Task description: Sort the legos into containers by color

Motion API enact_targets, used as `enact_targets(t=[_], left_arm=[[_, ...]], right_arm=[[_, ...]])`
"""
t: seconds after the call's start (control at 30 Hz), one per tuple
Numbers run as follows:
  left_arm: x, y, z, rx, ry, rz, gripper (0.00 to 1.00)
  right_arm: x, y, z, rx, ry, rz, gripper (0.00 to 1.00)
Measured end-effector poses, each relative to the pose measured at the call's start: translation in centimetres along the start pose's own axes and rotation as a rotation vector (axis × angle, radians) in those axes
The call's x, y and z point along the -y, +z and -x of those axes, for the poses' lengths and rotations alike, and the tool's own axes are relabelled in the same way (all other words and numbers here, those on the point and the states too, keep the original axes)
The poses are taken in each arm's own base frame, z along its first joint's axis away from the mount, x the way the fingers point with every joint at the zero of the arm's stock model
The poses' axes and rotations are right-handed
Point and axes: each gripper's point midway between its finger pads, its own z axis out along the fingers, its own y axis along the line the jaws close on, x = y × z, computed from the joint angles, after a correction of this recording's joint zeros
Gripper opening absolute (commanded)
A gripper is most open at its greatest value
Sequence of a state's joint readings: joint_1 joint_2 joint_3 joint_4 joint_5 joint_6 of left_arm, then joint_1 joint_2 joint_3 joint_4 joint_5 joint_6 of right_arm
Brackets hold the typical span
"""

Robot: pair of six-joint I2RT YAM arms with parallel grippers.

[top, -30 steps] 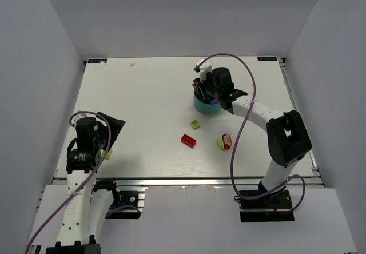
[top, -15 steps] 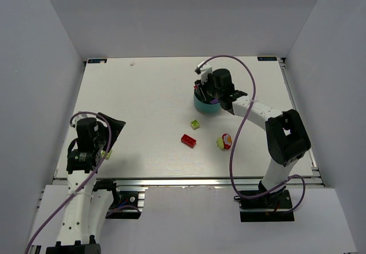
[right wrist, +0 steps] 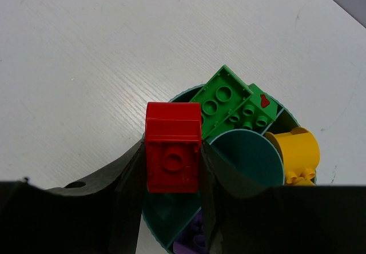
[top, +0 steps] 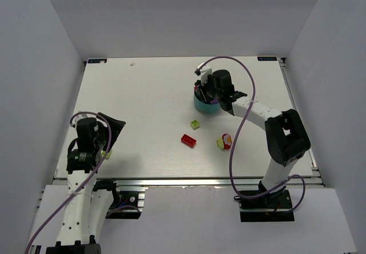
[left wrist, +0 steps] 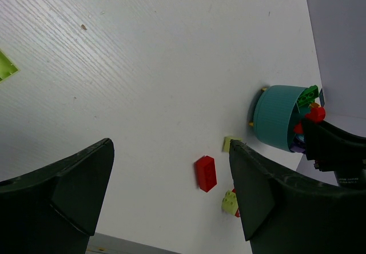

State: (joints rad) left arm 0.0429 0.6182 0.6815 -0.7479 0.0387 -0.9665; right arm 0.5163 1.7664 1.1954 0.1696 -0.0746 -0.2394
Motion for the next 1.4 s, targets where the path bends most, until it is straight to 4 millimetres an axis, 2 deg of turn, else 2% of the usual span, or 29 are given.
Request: enact_targets(t=[0.23, 0.4, 0.7, 0.77, 0.8, 0.83, 0.87, 0.9, 0.93, 0.97, 1.07, 1.1, 1.17, 1.2, 1.27, 1.3, 1.4], left_arm=[[0.0, 0.0, 0.0, 0.0, 0.0, 0.0, 0.9], [0.0, -0.1, 0.0, 0.002, 0.0, -0.003, 0.91], [0.0, -0.2, 0.0, 0.004, 0.0, -0.005, 0.9], [0.1, -0.3, 0.0, 0.006, 0.0, -0.008, 0.87], [0.1, -0.3, 0.1, 0.007, 0.0, -0.01, 0.85], [0.1, -0.3, 0.1, 0.008, -0.001, -0.012, 0.8], [0.2, -0.4, 0.1, 0.01, -0.002, -0.016, 0.77], [0.2, -0.4, 0.0, 0.01, -0.003, -0.02, 0.72], [0.2, -0.4, 0.0, 0.009, -0.003, -0.025, 0.65], [0.2, -0.4, -0.1, 0.009, -0.004, -0.033, 0.46], [0.1, -0.2, -0.6, -0.002, -0.006, -0.048, 0.17], [0.0, -0.1, -0.7, -0.004, -0.008, -0.054, 0.15], [0.0, -0.1, -1.0, -0.014, -0.009, -0.065, 0.15], [0.1, -0.1, -1.1, -0.016, -0.008, -0.071, 0.2], [0.2, -0.2, -1.2, -0.018, -0.005, -0.082, 0.34], [0.3, -0.3, -1.2, -0.017, -0.004, -0.088, 0.5], [0.5, -0.6, -1.1, -0.011, -0.004, -0.101, 0.65]], right_arm=[[-0.1, 0.1, -0.1, 0.012, -0.007, 0.004, 0.48], [-0.1, 0.1, 0.1, 0.018, -0.008, 0.003, 0.58], [0.1, -0.2, 0.0, 0.015, -0.005, 0.009, 0.57], [-0.2, -0.7, 0.4, 0.017, -0.008, 0.033, 0.59], [-0.5, -1.2, 0.9, 0.027, -0.023, 0.051, 0.63], [-0.7, -1.7, 1.4, 0.038, -0.036, 0.07, 0.69], [-1.1, -2.5, 2.2, 0.056, -0.059, 0.097, 0.83], [-1.6, -3.3, 3.0, 0.076, -0.082, 0.128, 0.89], [-2.1, -4.2, 4.0, 0.102, -0.124, 0.163, 0.89], [-2.8, -5.3, 4.9, 0.133, -0.171, 0.209, 0.9], [-5.6, -8.7, 6.4, 0.199, -0.322, 0.383, 0.89], [-6.9, -9.8, 6.2, 0.205, -0.369, 0.461, 0.89], [-8.8, -11.2, 5.0, 0.203, -0.443, 0.59, 0.87], [-10.0, -11.7, 3.8, 0.186, -0.462, 0.664, 0.86], [-11.7, -12.4, 1.3, 0.123, -0.446, 0.771, 0.8], [-12.4, -12.5, 0.0, 0.077, -0.418, 0.811, 0.78], [-14.0, -12.0, -3.6, -0.088, -0.325, 0.858, 0.76]])
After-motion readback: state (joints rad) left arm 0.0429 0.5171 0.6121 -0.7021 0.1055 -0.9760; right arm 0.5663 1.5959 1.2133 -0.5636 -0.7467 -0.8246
